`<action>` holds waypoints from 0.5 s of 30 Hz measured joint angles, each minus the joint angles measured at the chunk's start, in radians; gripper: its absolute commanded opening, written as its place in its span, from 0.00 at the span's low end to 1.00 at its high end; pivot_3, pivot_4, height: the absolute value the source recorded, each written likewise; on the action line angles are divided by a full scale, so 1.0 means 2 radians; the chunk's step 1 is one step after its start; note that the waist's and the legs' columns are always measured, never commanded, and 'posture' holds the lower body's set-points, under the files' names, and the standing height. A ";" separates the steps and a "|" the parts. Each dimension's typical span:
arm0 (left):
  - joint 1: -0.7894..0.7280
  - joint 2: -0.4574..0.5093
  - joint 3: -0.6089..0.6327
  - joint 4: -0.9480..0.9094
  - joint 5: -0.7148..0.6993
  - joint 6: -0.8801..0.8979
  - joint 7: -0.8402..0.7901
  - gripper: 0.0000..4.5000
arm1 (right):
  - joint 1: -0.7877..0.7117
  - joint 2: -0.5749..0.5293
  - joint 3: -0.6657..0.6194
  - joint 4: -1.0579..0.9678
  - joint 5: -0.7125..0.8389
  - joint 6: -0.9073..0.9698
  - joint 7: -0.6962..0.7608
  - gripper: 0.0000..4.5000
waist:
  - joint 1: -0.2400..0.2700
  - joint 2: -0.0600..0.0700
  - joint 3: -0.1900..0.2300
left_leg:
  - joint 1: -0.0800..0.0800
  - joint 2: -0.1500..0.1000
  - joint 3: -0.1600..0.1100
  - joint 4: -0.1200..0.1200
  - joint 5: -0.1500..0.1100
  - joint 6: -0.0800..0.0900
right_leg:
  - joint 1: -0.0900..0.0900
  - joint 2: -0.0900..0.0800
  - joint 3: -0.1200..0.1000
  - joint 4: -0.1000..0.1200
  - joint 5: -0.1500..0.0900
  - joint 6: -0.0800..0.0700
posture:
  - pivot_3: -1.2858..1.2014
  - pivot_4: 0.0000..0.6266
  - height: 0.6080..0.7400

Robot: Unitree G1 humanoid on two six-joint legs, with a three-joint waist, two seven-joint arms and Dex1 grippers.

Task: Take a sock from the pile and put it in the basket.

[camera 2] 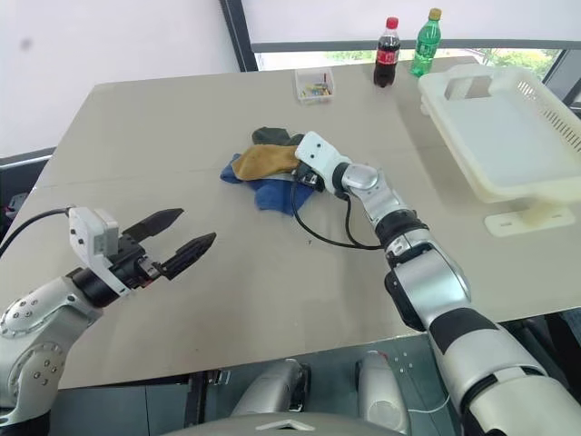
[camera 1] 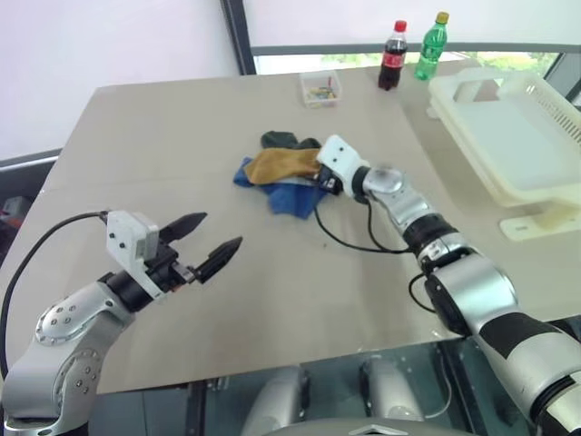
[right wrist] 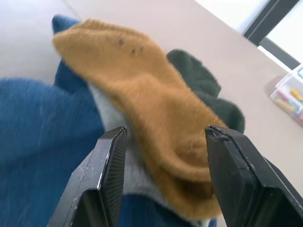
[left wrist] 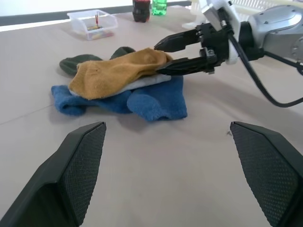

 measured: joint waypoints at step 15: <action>0.009 0.000 0.013 -0.008 -0.008 0.000 0.013 1.00 | -0.003 0.016 -0.017 0.024 -0.002 -0.001 -0.008 0.01 | -0.002 0.000 0.000 | 0.000 0.000 0.000 0.000 0.000 0.000 | 0.000 0.000 0.000 0.000 0.000 0.000 | 0.52 0.24 1.00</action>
